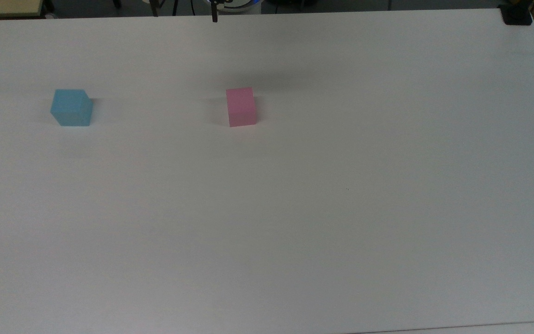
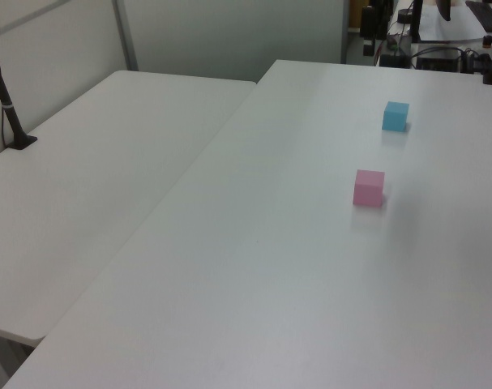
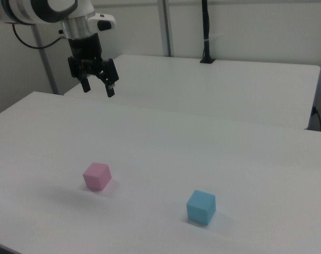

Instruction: Put blue cube on pink cube

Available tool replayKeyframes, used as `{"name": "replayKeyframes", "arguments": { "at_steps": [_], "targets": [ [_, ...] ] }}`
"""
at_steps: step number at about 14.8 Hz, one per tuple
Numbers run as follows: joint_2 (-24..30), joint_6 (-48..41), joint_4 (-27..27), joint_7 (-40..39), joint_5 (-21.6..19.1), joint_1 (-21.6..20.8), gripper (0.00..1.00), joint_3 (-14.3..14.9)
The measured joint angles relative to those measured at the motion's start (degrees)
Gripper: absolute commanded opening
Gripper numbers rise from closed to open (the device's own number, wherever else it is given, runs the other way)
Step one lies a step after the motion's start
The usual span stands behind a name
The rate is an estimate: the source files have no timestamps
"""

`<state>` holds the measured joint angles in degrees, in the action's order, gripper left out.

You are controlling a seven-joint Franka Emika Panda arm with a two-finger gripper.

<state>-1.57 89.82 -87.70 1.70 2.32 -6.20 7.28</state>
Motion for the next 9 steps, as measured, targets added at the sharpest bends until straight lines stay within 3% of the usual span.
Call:
{"name": "replayKeyframes", "arguments": {
  "at_steps": [4, 9],
  "targets": [
    [-0.02, -1.89, -0.01, 0.00, 0.00, 2.18, 1.00, -2.41],
    [-0.03, -2.15, -0.01, 0.00, 0.00, 2.53, 1.00, -2.96]
  ]
}}
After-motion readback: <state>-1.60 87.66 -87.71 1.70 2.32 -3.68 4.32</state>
